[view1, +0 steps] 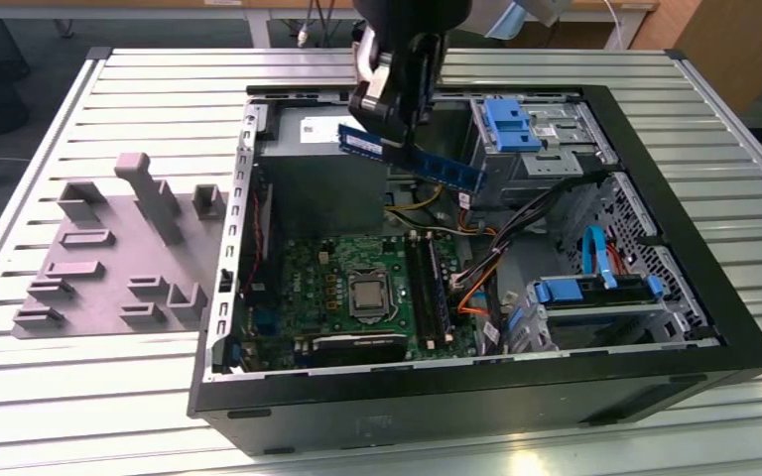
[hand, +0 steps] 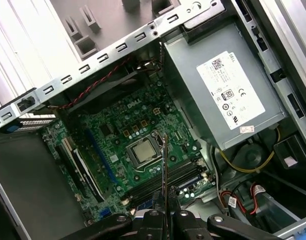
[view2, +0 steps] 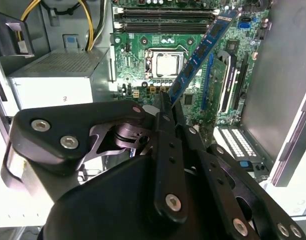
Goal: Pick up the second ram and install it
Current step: 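Insert the second ram into the second slot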
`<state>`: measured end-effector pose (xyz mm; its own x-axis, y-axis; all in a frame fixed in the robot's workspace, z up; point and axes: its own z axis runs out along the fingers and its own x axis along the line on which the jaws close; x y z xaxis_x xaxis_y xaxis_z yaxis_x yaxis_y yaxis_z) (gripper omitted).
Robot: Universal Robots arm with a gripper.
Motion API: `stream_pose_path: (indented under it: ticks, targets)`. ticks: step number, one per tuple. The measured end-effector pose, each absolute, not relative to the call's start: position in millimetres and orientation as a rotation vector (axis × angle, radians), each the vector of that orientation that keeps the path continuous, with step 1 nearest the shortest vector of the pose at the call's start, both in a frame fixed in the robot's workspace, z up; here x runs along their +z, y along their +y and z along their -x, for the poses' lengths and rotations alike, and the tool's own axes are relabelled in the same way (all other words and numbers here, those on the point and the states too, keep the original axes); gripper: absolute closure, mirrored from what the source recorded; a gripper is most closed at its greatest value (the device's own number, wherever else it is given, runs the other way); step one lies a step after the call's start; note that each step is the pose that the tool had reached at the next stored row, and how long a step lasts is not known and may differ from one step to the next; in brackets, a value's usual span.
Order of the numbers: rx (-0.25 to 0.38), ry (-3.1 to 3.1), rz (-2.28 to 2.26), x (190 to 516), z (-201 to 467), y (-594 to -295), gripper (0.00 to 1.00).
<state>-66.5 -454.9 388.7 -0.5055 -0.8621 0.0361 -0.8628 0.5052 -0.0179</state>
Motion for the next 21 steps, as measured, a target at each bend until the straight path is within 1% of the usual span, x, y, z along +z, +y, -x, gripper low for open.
stream_pose_path:
  ticks: [21]
  targets:
    - [0.060, -2.799, -1.361, 388.0, 66.5, -454.9, 0.86]
